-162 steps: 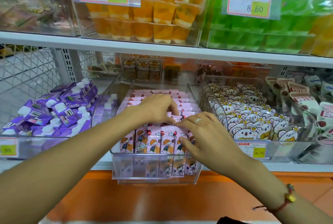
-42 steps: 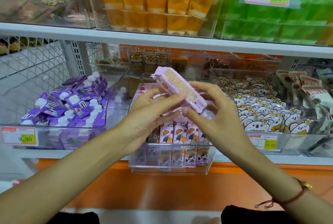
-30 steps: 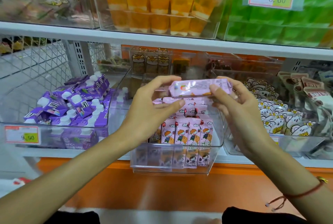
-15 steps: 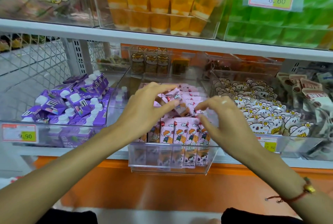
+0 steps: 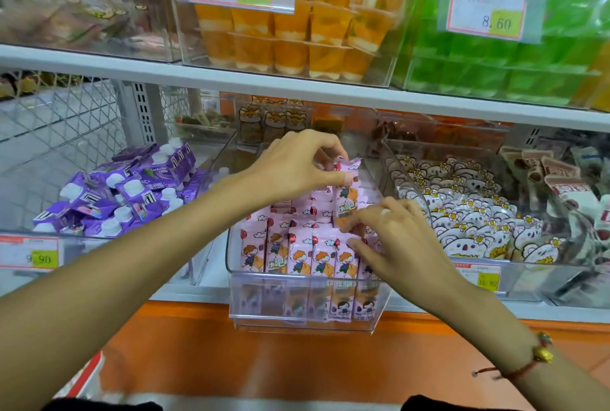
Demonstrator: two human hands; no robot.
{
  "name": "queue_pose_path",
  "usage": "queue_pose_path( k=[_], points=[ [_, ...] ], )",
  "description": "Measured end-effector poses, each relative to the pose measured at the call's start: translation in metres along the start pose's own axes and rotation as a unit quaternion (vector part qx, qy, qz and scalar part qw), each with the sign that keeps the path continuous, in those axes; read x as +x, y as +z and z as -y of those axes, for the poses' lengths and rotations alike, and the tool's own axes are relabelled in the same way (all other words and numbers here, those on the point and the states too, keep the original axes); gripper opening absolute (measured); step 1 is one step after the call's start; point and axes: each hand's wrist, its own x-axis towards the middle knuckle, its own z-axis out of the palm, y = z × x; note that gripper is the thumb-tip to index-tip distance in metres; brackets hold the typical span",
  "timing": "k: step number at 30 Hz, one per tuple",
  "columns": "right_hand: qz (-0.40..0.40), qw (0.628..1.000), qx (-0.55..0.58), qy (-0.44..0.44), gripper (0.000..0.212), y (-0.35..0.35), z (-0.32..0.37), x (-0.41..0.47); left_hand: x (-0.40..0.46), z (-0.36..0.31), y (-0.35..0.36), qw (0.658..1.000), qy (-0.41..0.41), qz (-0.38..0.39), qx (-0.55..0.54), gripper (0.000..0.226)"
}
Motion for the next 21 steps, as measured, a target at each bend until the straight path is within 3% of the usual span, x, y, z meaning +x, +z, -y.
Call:
queue_pose_path(
  k=[6,12,15,21],
  points=[
    [0.006,1.000,-0.007,-0.008,0.015,-0.004,-0.003,-0.003,0.007,0.006,0.031,0.990,0.003,0.072,0.119,0.036],
    [-0.004,0.998,-0.061,-0.008,0.016,0.000,-0.001,-0.002,0.007,0.019,0.048,0.987,0.004,0.125,0.103,0.014],
    [-0.013,0.997,-0.079,-0.006,0.016,0.001,-0.001,-0.002,0.002,0.022,0.043,0.982,0.006,0.165,0.092,0.023],
    [-0.015,0.995,-0.097,-0.003,0.015,0.005,0.003,0.001,-0.033,0.023,0.033,0.995,0.008,0.069,0.070,0.033]
  ],
)
